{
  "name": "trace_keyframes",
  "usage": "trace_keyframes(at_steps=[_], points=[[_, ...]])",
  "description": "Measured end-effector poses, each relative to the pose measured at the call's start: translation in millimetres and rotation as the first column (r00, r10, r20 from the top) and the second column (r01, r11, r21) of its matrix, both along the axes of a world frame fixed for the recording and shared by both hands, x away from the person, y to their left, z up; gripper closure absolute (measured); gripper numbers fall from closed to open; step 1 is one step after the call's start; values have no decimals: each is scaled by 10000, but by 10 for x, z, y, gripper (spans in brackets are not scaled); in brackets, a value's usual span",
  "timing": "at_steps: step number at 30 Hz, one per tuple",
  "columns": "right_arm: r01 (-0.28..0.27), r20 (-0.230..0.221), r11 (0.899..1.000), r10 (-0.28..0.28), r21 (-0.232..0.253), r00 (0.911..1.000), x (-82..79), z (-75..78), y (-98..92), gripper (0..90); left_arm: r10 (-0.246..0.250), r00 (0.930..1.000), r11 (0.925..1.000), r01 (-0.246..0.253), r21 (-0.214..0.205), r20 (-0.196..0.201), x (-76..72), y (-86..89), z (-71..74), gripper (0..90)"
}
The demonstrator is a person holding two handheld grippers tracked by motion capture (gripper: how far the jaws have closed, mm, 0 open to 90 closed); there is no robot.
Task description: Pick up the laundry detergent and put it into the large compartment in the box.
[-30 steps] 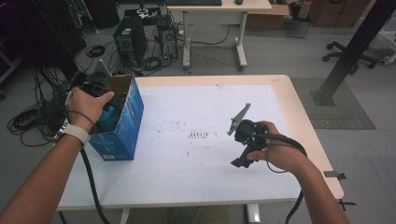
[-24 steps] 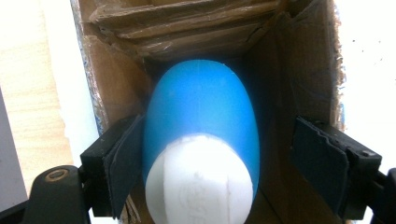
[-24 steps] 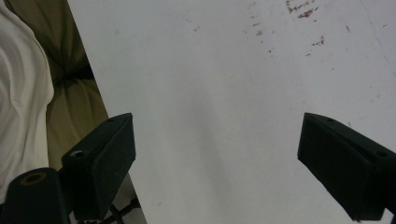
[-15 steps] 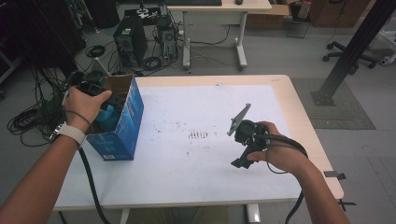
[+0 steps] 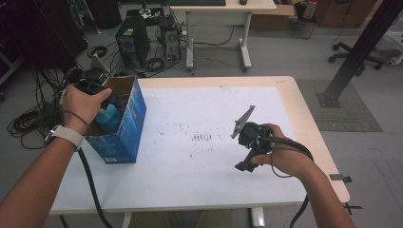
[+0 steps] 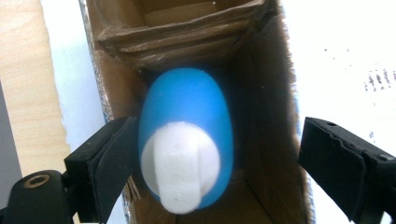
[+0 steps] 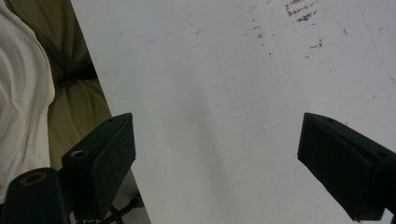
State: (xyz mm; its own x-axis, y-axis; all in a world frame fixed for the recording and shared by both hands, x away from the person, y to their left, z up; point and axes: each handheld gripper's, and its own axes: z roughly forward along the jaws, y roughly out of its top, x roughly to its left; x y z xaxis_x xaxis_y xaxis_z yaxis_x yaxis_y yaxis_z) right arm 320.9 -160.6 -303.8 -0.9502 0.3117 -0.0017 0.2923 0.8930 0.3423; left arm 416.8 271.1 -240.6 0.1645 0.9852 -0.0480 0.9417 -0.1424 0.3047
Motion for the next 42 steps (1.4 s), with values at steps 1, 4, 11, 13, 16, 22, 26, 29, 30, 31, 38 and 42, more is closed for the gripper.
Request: trace_keyframes(at_steps=[1, 4, 11, 13, 16, 22, 26, 29, 30, 31, 38, 42], points=[[-6, -2, 10000, 6, 9, 10000, -3, 1, 1, 115, -53, 10000, 10000, 53, 2, -36, -2, -3, 14, 118], [-2, 23, 10000, 2, 14, 10000, -10, 9, 1, 115, -140, 9999, 9999, 140, -8, 61, -16, -14, 51, 112], [2, 53, 10000, -2, 26, 10000, -19, 22, -13, 115, -432, 9988, 9991, 431, 33, 242, -32, -40, 160, 109], [23, 64, 10000, -23, 20, 10000, -18, 27, -22, 115, -517, 9983, 9987, 516, 18, 276, -34, -46, 206, 108], [56, 60, 10000, -56, 23, 10000, -20, 32, -28, 115, -608, 9973, 9982, 608, 8, 401, -37, -59, 273, 108], [56, 54, 10000, -56, 20, 10000, -15, 32, -32, 115, -830, 9955, 9965, 827, 86, 450, -50, -67, 388, 107], [50, 41, 10000, -50, 12, 10000, -10, 33, -38, 115, -949, 9939, 9955, 951, -5, 561, -58, -67, 462, 107], [62, 45, 10000, -62, 6, 10000, -4, 34, -43, 115, -1157, 9915, 9933, 1154, 80, 588, -62, -86, 510, 106], [86, 46, 10000, -86, -6, 10000, -3, 36, -44, 115, -1228, 9906, 9924, 1226, 75, 607, -63, -95, 528, 106], [89, 41, 10000, -89, -7, 10000, -2, 40, -44, 115, -1288, 9897, 9917, 1285, 89, 629, -63, -104, 543, 105], [133, 50, 9999, -133, -24, 9999, 6, 62, -57, 115, -1951, 9787, 9808, 1946, 134, 648, -52, -200, 669, 104], [170, 46, 9999, -170, -23, 9998, 14, 62, -61, 115, -2293, 9713, 9733, 2293, 84, 637, -44, -260, 715, 104]])
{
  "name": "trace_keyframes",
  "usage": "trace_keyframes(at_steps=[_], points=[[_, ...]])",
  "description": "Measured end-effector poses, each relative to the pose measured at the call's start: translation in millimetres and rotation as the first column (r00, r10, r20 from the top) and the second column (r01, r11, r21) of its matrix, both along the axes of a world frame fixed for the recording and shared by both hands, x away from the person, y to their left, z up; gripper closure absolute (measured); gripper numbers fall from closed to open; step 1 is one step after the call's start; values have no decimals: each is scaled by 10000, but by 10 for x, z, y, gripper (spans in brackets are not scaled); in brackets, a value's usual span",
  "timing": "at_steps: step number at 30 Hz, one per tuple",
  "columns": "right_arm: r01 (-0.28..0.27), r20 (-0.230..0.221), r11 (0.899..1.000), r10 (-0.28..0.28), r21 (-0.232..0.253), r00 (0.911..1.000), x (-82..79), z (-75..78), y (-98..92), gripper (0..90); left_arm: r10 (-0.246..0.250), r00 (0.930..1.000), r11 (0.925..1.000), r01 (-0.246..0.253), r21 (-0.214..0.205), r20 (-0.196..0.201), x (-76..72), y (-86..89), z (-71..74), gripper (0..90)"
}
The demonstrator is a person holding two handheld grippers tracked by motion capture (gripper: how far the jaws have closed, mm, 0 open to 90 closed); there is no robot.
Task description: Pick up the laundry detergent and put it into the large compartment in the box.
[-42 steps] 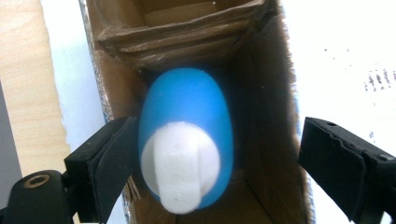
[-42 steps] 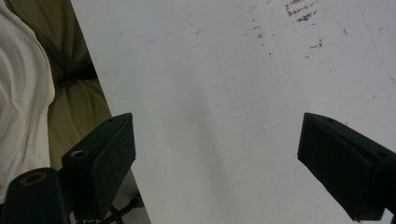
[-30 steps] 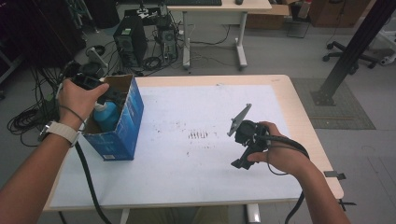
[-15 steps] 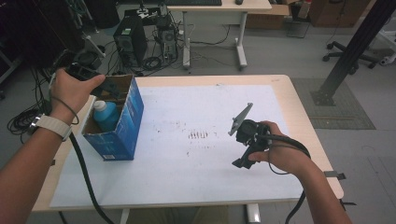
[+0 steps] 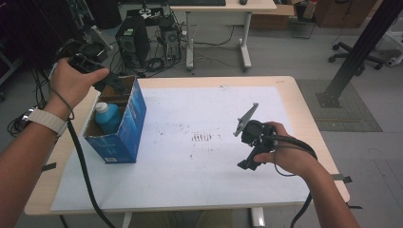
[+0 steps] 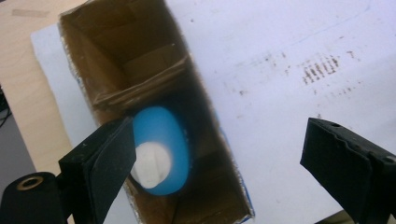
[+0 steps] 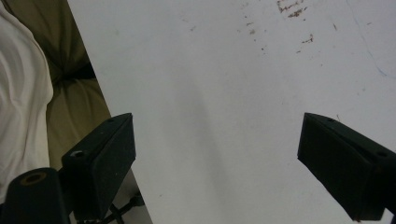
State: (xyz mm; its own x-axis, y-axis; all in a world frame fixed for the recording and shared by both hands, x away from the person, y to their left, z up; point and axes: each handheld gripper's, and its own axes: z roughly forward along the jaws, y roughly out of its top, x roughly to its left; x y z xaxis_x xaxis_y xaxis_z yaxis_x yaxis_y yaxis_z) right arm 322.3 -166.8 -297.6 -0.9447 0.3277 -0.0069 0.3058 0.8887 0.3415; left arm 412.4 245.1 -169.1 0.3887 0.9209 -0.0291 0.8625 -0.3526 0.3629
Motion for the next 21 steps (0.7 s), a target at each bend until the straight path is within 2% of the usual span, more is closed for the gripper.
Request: trace_keyframes(at_steps=[7, 15, 18, 21], points=[[3, -31, 10000, -3, -12, 10000, 15, -5, 3, 115, -628, 9980, 9980, 628, 44, -50, 17, -120, 44, 105], [69, -29, 10000, -69, 1, 10000, 22, 8, -12, 115, -1261, 9920, 9920, 1261, 50, -63, 34, -221, 90, 105], [71, -39, 10000, -71, 1, 10000, 22, 5, -15, 115, -1632, 9866, 9866, 1632, 40, -45, 34, -268, 102, 105], [96, -59, 10000, -96, -4, 9999, 26, 6, -20, 115, -2131, 9770, 9768, 2132, 183, -57, 25, -343, 103, 104]])
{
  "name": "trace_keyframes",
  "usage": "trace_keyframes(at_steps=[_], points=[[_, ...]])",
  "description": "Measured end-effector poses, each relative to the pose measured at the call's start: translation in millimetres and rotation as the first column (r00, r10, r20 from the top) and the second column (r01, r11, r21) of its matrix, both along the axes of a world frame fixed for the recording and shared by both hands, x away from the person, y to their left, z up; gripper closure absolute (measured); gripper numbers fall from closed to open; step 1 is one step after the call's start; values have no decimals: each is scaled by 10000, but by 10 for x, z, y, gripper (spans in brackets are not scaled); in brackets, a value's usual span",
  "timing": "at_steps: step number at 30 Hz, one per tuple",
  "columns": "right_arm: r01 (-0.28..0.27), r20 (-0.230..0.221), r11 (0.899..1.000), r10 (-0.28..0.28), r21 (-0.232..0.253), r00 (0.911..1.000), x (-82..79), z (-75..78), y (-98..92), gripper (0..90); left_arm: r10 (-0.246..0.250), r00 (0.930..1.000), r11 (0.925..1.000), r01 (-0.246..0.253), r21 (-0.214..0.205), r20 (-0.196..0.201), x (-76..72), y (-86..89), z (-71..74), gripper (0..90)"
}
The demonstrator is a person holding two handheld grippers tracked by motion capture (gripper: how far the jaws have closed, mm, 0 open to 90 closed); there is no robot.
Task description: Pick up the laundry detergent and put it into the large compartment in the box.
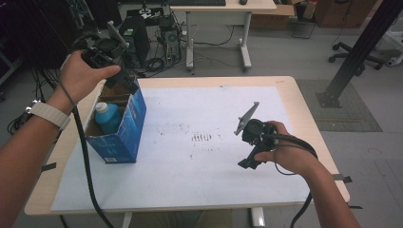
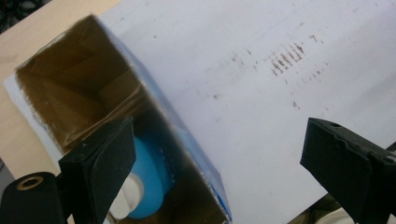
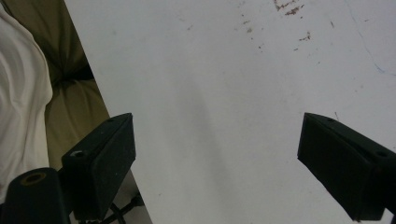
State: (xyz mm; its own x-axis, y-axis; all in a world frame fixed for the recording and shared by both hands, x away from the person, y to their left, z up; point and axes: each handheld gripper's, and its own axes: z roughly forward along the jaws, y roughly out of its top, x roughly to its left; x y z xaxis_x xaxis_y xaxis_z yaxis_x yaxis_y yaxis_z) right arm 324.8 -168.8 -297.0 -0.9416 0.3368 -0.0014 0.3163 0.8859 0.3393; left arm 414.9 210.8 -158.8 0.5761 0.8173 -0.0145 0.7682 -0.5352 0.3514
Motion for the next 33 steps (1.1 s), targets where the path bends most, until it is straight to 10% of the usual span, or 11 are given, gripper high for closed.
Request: trace_keyframes(at_steps=[12, 33], points=[[84, -5, 10000, -84, 9, 10000, 3, -4, -16, 115, -1197, 9928, 9928, 1197, -26, -41, 9, -222, -30, 102], [204, -36, 9998, -204, 17, 9998, 29, 15, -29, 115, -3039, 9525, 9526, 3041, -91, 172, 21, -579, -41, 104]])
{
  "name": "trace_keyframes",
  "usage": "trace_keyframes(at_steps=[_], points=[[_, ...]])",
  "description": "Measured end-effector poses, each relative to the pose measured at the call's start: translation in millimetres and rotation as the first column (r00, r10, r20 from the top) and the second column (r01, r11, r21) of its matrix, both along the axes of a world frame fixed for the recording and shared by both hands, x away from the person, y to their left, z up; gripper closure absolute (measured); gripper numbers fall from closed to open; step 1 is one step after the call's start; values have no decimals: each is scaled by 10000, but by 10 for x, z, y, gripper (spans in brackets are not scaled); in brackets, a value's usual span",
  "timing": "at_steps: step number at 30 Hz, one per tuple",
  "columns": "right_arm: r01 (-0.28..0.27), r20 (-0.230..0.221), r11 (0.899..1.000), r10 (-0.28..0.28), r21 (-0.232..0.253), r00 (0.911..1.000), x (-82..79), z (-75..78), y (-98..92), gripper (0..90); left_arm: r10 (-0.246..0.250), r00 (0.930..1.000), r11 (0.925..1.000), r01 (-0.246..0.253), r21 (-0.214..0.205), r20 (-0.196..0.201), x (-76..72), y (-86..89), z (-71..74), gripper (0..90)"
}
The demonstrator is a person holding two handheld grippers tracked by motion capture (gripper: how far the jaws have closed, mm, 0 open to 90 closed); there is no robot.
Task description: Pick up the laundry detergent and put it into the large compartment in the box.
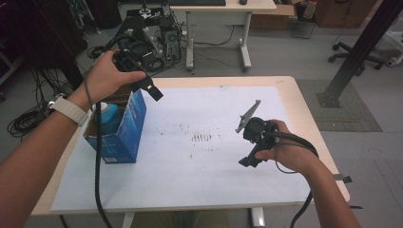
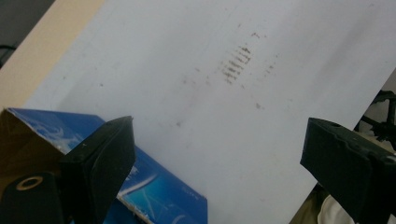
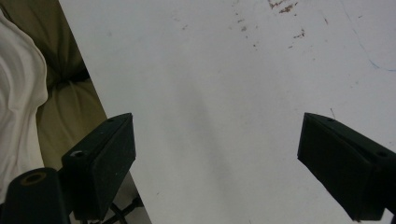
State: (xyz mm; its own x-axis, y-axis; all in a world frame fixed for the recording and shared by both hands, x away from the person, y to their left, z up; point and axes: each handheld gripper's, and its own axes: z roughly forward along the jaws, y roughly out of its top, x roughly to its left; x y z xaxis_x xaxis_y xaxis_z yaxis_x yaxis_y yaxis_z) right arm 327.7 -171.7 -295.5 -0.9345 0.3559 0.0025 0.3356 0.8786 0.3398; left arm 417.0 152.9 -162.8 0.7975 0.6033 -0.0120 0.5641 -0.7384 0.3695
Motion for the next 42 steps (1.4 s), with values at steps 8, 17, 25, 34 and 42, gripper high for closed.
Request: trace_keyframes(at_steps=[8, 17, 25, 34, 42], points=[[39, 3, 10000, -39, 20, 10000, -13, -13, -10, 115, -673, 9977, 9977, 673, 107, -14, -42, -150, -46, 103], [64, -26, 10000, -64, 35, 10000, -10, -32, 1, 115, -1272, 9918, 9918, 1273, 125, -86, -71, -295, -149, 103], [96, -32, 9999, -96, 38, 9999, -6, -44, -16, 115, -1540, 9881, 9878, 1539, 222, 11, -81, -374, -190, 102], [126, -54, 9999, -126, 18, 9999, -2, -47, -8, 115, -1601, 9871, 9867, 1600, 286, 14, -86, -401, -203, 103], [57, -57, 10000, -57, 39, 10000, -1, -58, -1, 115, -1568, 9876, 9871, 1565, 327, 45, -90, -380, -202, 103]])
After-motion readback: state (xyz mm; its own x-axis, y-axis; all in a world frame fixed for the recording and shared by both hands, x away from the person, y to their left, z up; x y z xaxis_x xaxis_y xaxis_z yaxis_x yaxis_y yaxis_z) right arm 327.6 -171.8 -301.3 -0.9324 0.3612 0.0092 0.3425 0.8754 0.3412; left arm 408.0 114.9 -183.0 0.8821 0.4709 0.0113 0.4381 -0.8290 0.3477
